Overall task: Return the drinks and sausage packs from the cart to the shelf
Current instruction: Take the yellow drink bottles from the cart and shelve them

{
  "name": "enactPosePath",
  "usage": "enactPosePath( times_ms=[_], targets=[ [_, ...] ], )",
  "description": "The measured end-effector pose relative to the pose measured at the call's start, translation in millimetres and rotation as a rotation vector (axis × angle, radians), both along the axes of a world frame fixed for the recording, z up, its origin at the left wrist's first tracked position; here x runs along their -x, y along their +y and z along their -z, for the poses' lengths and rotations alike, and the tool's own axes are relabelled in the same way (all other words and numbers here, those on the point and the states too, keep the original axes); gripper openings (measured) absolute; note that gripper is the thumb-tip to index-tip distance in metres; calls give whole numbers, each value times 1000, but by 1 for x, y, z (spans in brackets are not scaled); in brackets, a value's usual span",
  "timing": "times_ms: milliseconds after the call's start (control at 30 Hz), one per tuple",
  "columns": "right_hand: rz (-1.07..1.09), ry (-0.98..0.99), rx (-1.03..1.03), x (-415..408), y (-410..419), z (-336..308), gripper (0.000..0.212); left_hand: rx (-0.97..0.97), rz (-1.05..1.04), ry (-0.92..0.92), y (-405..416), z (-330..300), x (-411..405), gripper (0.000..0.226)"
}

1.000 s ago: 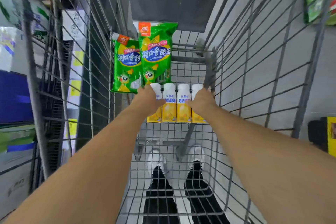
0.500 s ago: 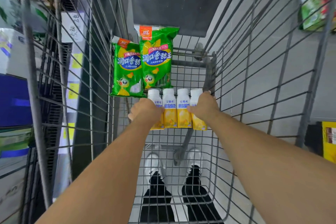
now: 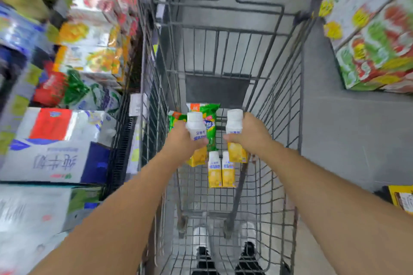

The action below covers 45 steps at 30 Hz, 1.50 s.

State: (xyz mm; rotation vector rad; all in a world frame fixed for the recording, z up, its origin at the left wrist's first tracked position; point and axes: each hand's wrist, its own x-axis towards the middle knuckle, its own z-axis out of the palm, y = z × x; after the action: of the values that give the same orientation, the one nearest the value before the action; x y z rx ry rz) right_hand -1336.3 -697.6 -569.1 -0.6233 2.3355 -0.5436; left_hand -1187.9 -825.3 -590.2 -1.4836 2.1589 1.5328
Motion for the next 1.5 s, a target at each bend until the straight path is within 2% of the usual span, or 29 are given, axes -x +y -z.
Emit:
enactPosePath(
  times_ms=[167, 333, 433, 567, 633, 767, 867, 1000, 1167, 1500],
  targets=[
    [-83, 57, 114, -15, -25, -136, 66, 118, -63, 174, -27, -139, -24, 60],
    [-265, 102, 297, -42, -52, -260, 63, 250, -187, 279, -35, -271, -75, 48],
    [-386, 91, 420, -65, -57, -330, 64, 357, -289, 297, -29, -334, -115, 47],
    [-604, 61, 563, -100, -56, -400, 61, 495, -400, 347, 3, -406, -171, 29],
    [-709, 59, 604, -124, -50, -425, 63, 564, -483, 336, 29, -434, -203, 28],
    [-891, 29, 696, -184, -35, -457, 63, 651, -644, 306, 87, -468, -273, 48],
    [-1047, -54, 722, -250, -16, -472, 63, 719, -785, 259, 145, -485, -332, 47],
    [-1255, -151, 770, -348, 25, -492, 52, 780, -1004, 161, 231, -502, -421, 46],
    [-1507, -193, 789, -482, 88, -511, 55, 844, -1241, 52, 338, -519, -536, 51],
    [-1884, -406, 844, -765, 271, -526, 40, 898, -1506, -56, 562, -527, -742, 52]
  ],
)
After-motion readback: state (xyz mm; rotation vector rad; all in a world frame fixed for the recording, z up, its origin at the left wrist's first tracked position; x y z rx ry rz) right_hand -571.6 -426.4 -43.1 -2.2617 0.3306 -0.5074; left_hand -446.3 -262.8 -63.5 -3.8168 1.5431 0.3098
